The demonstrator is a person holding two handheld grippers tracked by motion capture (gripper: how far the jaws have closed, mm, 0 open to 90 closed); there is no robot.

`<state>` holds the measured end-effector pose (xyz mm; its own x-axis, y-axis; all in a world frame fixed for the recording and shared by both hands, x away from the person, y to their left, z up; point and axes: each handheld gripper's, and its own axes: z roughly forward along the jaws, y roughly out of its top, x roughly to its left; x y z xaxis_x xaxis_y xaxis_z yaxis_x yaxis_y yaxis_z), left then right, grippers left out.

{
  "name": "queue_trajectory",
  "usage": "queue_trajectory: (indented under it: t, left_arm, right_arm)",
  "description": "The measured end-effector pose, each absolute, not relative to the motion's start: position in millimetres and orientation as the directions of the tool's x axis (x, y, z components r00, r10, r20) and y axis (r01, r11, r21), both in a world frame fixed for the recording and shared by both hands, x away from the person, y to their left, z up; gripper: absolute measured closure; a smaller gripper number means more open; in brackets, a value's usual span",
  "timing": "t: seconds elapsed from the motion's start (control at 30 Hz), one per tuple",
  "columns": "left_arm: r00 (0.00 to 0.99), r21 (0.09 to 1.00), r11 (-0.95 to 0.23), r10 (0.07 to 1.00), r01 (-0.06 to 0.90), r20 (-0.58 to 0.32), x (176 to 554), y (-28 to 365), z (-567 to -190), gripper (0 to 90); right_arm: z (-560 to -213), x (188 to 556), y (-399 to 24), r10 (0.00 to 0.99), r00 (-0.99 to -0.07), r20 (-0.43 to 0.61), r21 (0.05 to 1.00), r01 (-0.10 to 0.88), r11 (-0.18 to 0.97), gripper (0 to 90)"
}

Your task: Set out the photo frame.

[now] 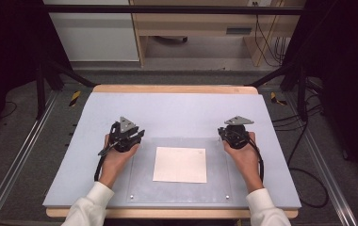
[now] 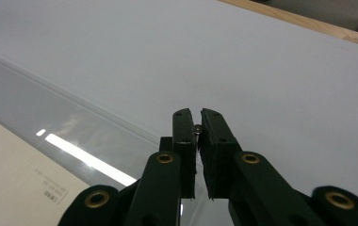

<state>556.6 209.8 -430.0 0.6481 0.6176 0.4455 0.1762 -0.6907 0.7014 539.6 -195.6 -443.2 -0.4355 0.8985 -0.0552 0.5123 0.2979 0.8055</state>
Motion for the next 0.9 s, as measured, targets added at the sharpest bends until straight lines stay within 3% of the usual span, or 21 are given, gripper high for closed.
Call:
queue_trajectory:
  t: [0.37,0.9]
  left_arm:
    - [0.639,0.707,-0.678,0.638,0.201,0.43,559.0,214.2,-434.4,83.4]
    - [0.633,0.703,-0.656,0.674,0.276,0.38,561.5,212.4,-430.6,84.7]
  right_arm:
    - [-441.9,540.3,-195.1,0.896,-0.441,-0.057,0.798,0.519,0.306,85.6]
    - [-439.2,542.6,-192.8,0.897,-0.438,-0.058,0.784,0.536,0.313,85.7]
